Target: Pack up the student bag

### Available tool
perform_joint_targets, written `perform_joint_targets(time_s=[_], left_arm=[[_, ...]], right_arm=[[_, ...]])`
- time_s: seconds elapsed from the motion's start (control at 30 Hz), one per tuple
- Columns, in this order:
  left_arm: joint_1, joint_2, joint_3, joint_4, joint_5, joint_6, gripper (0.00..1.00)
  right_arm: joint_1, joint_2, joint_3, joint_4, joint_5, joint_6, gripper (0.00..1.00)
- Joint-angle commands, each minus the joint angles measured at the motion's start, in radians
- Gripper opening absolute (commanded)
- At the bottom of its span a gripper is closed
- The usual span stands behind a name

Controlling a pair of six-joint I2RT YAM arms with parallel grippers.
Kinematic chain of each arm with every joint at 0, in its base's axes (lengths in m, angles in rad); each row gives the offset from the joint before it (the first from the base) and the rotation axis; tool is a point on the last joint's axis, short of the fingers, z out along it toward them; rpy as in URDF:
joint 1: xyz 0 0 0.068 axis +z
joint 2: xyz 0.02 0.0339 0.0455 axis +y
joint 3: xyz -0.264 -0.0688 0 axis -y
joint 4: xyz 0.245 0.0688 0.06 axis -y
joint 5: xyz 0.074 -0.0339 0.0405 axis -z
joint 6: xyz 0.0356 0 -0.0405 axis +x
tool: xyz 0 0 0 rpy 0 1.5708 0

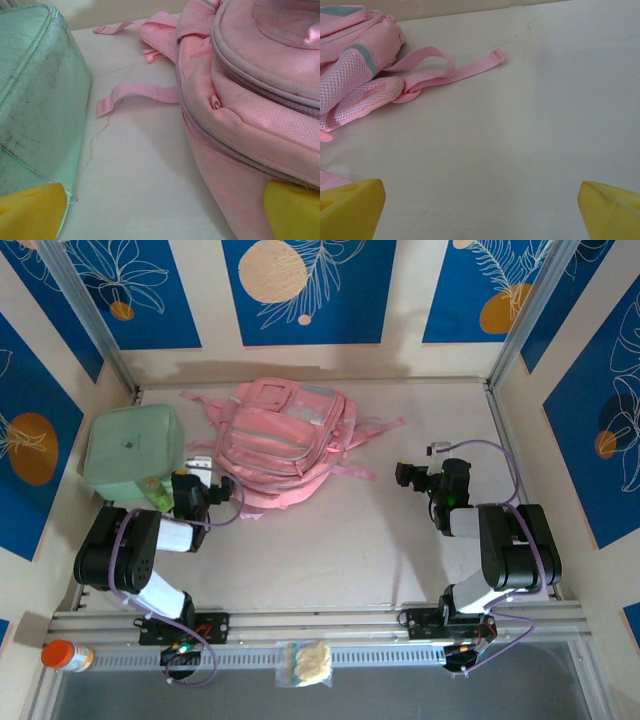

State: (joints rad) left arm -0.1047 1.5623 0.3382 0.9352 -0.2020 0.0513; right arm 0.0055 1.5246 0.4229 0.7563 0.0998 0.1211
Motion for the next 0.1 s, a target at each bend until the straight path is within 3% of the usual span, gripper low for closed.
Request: perform_joint_targets(time_s=[0.0,0.07], left_arm=[[0.011,0.004,0.022,0.039,0.010,-0.021,0.99],[0.010,0.005,0.023,0.040,0.009,-0.021,0.99]], right_arm=[[-0.012,0.002,0.002,0.034,-0.033,-0.015,0.99],[-0.005,-0.002,-0.004,0.045,-0.022,-0.021,0.99]])
